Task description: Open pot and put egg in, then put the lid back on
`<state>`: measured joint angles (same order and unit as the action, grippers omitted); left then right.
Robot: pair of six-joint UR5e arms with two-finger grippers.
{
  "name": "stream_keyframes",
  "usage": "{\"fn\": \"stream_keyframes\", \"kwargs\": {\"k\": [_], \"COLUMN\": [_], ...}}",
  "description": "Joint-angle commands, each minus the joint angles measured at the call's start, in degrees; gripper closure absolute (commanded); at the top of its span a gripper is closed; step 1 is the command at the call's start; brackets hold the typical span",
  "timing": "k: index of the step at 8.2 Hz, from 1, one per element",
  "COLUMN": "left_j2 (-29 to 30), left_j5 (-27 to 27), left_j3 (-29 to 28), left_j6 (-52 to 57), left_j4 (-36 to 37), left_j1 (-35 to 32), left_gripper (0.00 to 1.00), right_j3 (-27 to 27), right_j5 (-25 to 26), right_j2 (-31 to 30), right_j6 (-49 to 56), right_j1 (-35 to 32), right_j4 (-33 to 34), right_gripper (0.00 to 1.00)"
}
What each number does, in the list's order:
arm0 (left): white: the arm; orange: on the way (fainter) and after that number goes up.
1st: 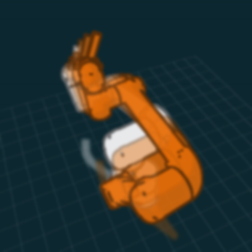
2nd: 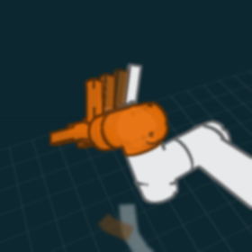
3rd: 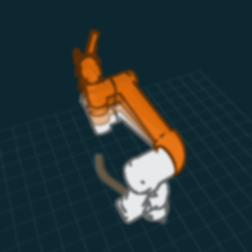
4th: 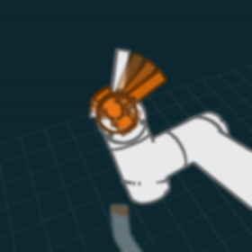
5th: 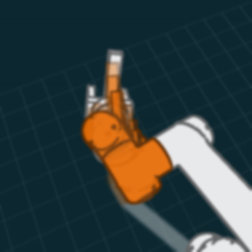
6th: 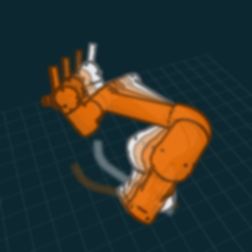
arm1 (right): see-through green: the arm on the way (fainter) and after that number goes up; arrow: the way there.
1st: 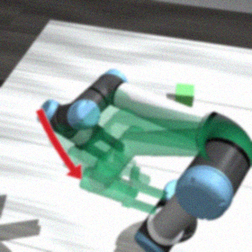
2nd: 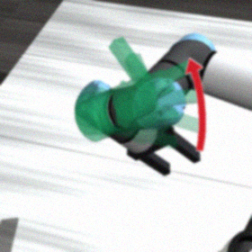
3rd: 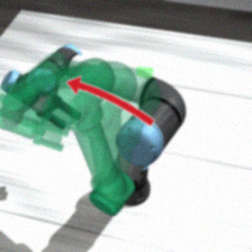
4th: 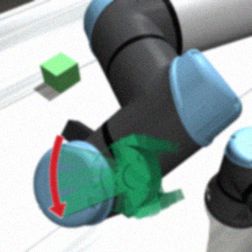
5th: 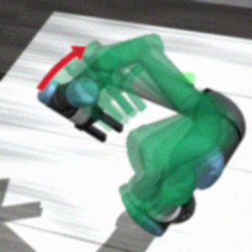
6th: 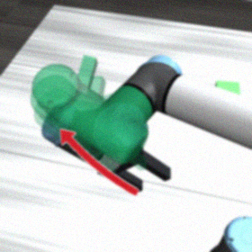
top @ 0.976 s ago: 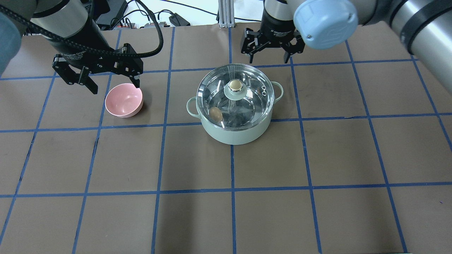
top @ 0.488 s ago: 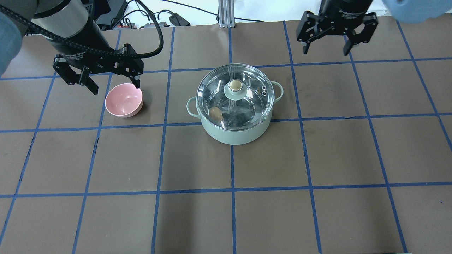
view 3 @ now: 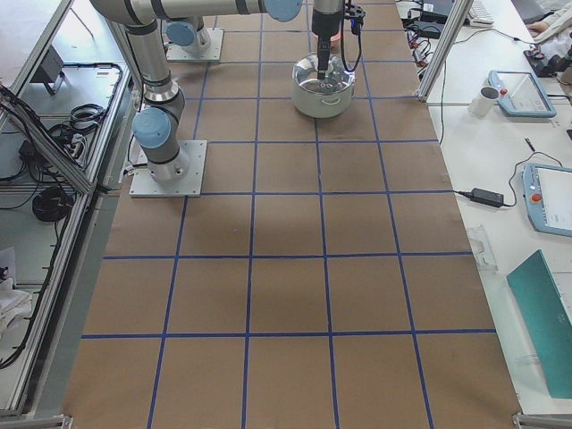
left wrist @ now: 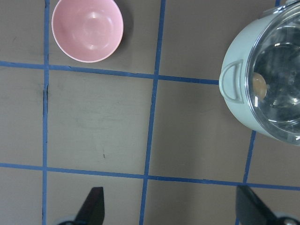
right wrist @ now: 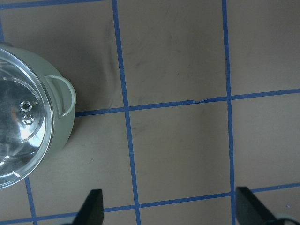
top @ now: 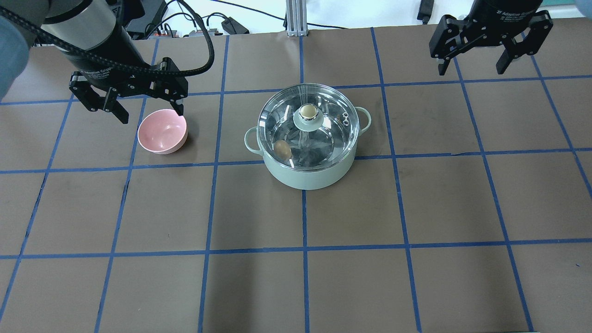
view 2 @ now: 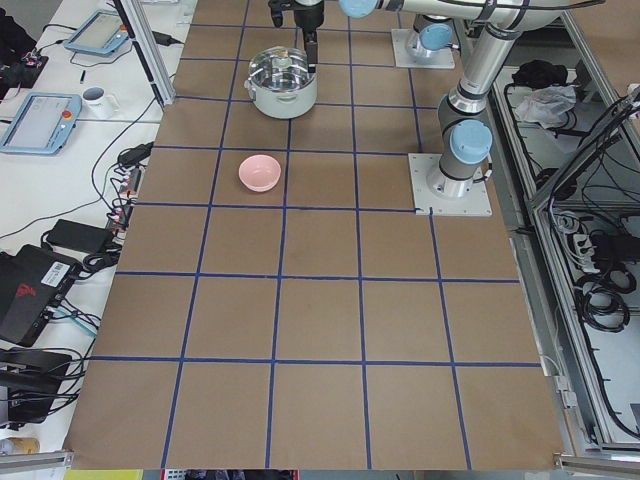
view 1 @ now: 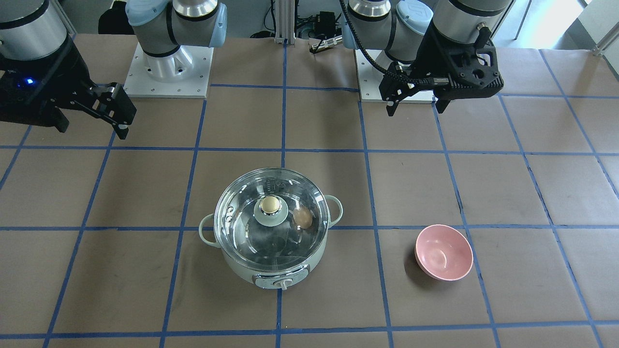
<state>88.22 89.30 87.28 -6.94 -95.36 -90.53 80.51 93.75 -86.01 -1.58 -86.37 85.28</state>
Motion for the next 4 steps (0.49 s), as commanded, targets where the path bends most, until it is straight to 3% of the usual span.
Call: {"fn": "stream_keyframes", "kwargs": {"k": [1,4], "left_j2": [-0.07,0.02], "left_j5": [0.00,-0.09], "left_j3": [0.00,0.09], "left_j6": [0.00,0.00], "left_j4": [0.00,0.09], "left_j1": [0.00,-0.09], "left_gripper": [0.00,0.00], "right_j3": [0.08,0.17], "right_j5": [-0.23,-0.15], "right_j2": [-0.21,-0.30], "right_j6": [0.26,0.44], "right_j1": [0.15,0.06], "right_j4": [-0.20,0.15], "right_gripper": [0.00,0.00]}}
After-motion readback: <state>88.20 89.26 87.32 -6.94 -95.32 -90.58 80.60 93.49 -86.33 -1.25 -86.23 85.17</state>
